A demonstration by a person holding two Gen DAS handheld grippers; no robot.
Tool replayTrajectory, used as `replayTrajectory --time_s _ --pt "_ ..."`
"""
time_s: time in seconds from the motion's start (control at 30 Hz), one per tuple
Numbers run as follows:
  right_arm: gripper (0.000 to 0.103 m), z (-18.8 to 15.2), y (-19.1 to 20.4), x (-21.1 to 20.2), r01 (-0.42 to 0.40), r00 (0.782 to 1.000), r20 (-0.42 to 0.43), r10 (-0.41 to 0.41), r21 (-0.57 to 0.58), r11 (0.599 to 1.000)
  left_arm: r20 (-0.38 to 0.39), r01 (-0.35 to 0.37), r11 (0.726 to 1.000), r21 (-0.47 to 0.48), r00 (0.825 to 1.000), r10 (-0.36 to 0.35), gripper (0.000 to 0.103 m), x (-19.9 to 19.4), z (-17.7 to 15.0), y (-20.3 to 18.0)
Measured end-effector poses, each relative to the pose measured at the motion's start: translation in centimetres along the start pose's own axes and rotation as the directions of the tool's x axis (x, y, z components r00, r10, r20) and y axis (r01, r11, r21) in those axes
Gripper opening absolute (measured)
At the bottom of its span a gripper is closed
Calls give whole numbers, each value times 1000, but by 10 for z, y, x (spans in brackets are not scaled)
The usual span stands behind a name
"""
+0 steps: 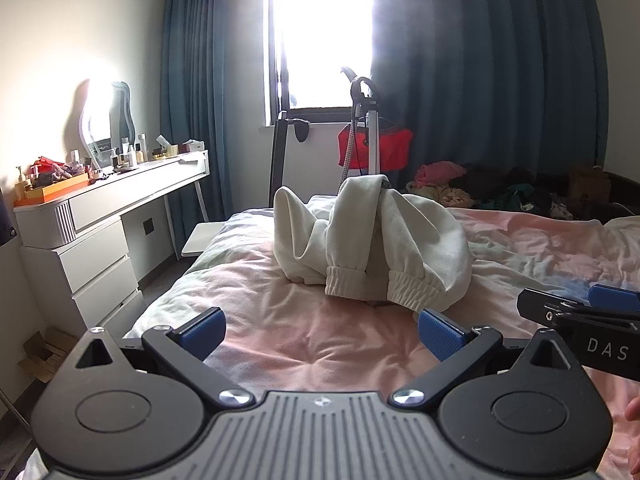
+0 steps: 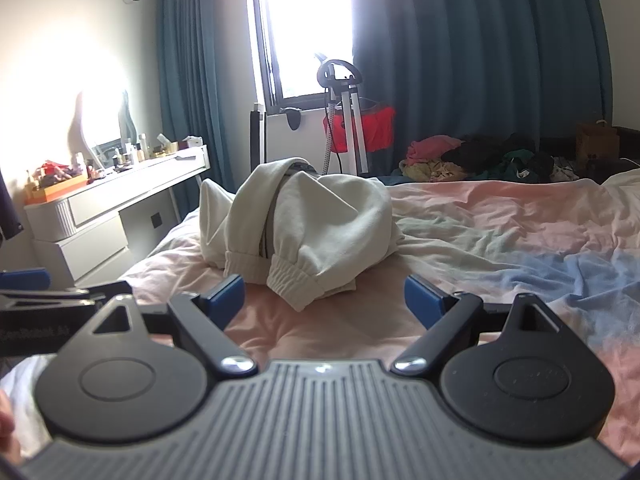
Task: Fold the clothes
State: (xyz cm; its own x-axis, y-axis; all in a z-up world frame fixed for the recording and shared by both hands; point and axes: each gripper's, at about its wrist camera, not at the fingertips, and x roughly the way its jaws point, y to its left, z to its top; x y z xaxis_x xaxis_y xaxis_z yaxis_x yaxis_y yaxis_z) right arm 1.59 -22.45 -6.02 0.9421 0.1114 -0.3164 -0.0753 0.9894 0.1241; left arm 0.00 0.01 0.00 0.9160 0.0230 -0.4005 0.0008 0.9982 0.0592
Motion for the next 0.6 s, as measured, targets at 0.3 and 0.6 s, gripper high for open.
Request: replayTrajectory --time_s 0.3,0.6 --pt "88 -1 -2 0 11 1000 -2 -11 19 1000 11 -5 1000 10 1000 5 103 -3 0 2" --pt "88 -1 -5 1 22 1000 -10 -22 42 999 19 -4 1000 6 1000 4 103 -1 -1 0"
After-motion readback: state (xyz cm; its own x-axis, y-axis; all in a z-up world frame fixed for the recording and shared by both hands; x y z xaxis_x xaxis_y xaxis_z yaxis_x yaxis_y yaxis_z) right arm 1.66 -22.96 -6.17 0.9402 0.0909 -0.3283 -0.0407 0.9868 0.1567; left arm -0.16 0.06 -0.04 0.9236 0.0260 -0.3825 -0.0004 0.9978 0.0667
